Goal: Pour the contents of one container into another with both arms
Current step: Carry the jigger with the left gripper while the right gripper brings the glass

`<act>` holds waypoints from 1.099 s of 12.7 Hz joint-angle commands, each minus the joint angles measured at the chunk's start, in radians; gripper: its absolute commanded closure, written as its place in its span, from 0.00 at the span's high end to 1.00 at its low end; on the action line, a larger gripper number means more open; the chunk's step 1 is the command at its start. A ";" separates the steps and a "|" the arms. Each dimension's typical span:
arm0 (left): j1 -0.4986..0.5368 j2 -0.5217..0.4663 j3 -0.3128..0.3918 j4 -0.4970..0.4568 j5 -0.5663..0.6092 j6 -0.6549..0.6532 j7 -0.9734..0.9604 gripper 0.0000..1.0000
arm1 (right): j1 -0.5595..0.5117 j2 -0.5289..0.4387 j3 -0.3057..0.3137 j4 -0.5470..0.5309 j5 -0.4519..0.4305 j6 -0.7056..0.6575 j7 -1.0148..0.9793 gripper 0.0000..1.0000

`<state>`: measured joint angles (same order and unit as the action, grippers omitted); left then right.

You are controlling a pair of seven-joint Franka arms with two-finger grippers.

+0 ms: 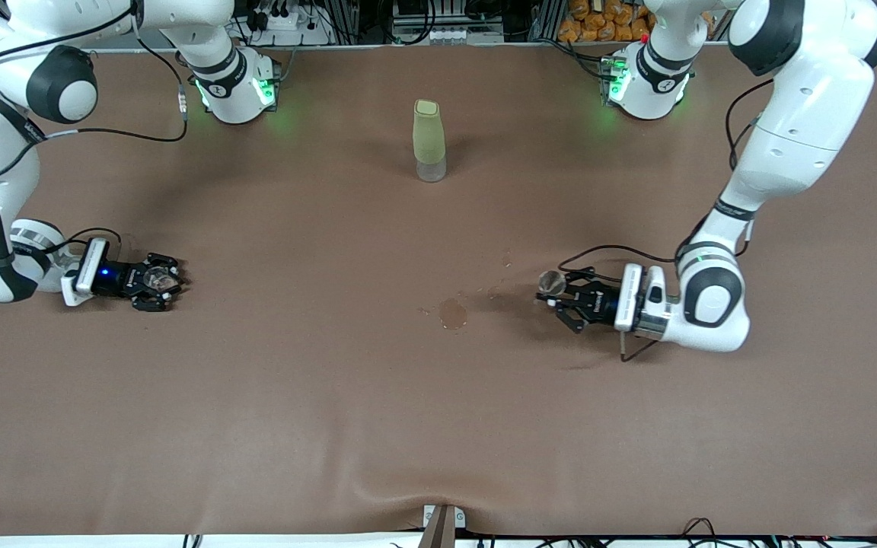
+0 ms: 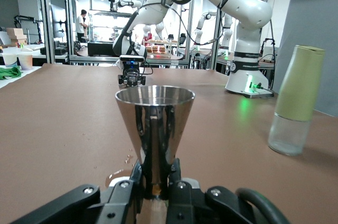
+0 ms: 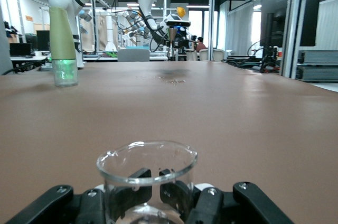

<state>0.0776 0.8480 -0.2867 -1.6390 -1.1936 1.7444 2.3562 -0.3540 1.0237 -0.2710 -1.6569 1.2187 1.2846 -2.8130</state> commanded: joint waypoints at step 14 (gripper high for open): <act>-0.295 0.014 0.014 0.056 -0.293 0.250 -0.040 0.00 | 0.187 -0.701 -0.017 -0.421 0.016 -0.041 0.433 0.00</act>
<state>-0.1957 0.8501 -0.2837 -1.6098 -1.4548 1.9628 2.3161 -0.1937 0.4761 -0.2739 -1.9429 1.2228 1.2049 -2.4527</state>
